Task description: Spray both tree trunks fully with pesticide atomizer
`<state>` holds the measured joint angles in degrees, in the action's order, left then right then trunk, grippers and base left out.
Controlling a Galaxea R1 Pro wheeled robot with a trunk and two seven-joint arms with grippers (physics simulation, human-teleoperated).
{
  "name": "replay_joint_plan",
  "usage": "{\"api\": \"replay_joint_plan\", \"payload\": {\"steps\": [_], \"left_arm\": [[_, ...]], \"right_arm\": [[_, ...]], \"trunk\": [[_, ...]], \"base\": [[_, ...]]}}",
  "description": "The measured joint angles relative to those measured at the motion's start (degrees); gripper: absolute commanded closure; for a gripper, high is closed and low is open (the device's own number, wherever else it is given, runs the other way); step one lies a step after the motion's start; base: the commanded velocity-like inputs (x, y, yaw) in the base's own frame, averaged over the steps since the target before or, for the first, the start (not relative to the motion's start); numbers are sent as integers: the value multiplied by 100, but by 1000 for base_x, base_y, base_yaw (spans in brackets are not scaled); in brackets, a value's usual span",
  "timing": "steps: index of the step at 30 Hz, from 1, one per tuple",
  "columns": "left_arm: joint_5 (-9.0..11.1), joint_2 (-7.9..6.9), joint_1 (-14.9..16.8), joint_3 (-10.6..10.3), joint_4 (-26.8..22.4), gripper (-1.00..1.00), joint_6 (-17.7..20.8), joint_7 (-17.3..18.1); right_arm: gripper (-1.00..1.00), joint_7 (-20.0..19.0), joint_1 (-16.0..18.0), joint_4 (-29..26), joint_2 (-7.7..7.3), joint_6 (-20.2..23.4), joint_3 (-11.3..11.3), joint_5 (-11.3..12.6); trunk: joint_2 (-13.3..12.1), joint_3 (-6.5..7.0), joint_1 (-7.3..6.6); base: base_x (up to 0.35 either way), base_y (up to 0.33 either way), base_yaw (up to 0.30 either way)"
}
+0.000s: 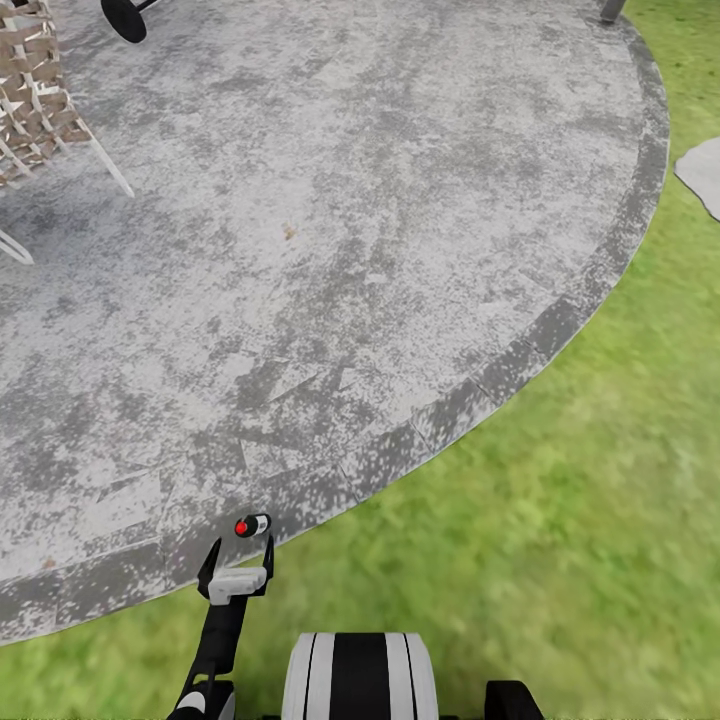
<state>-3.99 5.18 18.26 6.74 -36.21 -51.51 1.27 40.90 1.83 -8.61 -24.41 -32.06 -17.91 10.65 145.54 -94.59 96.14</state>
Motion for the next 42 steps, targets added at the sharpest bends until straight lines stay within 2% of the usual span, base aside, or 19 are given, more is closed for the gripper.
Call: {"api": "replay_joint_plan", "payload": {"steps": [42], "left_arm": [[2, 1, 0, 0, 16, -100, 0, 0]], "right_arm": [[-100, 0, 0, 9, 0, 0, -1, 0]], "trunk": [[0, 0, 0]], "base": [[25, 0, 0]]}}
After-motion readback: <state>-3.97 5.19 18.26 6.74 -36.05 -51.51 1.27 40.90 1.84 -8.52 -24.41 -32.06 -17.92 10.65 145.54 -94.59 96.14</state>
